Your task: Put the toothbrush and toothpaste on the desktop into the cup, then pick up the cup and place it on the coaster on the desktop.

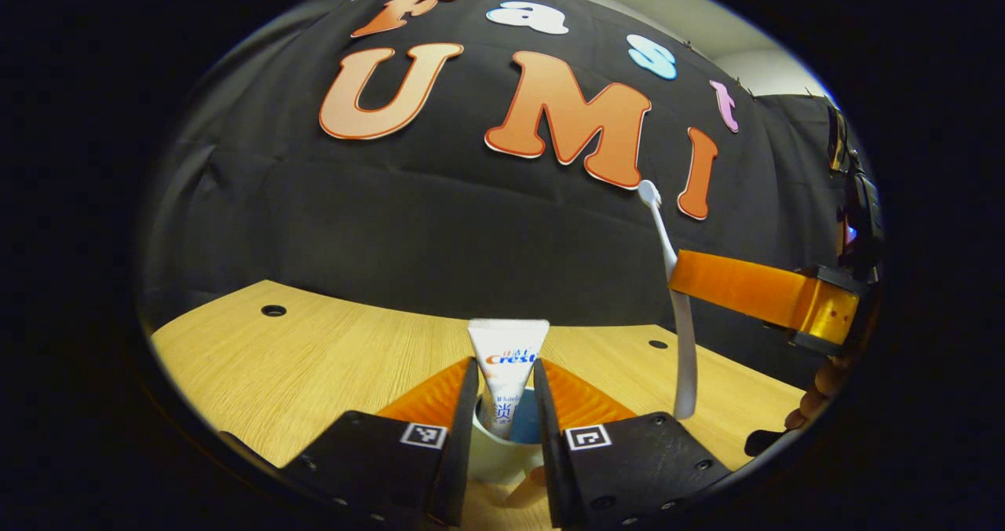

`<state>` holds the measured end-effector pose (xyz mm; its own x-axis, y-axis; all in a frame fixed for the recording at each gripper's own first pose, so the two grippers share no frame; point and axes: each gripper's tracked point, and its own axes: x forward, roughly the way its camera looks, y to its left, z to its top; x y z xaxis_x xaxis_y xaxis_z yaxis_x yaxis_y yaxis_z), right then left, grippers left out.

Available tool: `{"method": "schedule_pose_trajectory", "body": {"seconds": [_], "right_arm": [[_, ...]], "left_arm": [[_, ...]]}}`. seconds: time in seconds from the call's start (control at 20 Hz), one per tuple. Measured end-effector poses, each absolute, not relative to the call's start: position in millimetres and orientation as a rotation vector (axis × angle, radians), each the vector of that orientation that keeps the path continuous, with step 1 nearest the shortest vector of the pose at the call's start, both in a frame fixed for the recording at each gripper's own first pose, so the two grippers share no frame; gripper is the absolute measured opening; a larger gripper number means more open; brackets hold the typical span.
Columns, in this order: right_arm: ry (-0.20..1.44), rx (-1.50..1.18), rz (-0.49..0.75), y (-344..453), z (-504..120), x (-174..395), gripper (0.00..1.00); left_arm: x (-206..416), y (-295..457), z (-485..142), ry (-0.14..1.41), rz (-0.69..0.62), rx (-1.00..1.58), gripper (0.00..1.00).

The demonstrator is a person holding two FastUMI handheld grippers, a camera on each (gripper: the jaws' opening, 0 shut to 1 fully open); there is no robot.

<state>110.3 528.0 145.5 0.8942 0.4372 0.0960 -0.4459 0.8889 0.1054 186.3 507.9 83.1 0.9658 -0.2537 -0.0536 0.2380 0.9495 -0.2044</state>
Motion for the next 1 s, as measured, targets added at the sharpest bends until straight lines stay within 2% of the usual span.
{"method": "schedule_pose_trajectory", "body": {"seconds": [0.05, 0.15, 0.25, 0.4, 1.0], "right_arm": [[-0.079, 0.144, 0.465, 530.3, 147.0, 111.8, 0.04], [-0.099, 0.165, 0.468, 532.3, 151.5, 115.4, 0.04], [-0.125, 0.184, 0.476, 535.8, 156.1, 118.6, 0.04], [-0.152, 0.224, 0.489, 543.7, 158.4, 124.5, 0.04], [-0.196, 0.241, 0.467, 577.4, 129.7, 150.8, 0.04]], "left_arm": [[181.7, 509.6, 90.2, 0.053, -0.25, -0.193, 0.43], [172.0, 517.7, 103.5, 0.012, -0.241, -0.181, 0.57], [161.9, 526.8, 107.5, -0.006, -0.225, -0.175, 0.62], [149.5, 540.1, 110.9, -0.015, -0.189, -0.18, 0.9], [123.2, 599.9, 100.6, 0.021, -0.097, -0.221, 0.94]]}}
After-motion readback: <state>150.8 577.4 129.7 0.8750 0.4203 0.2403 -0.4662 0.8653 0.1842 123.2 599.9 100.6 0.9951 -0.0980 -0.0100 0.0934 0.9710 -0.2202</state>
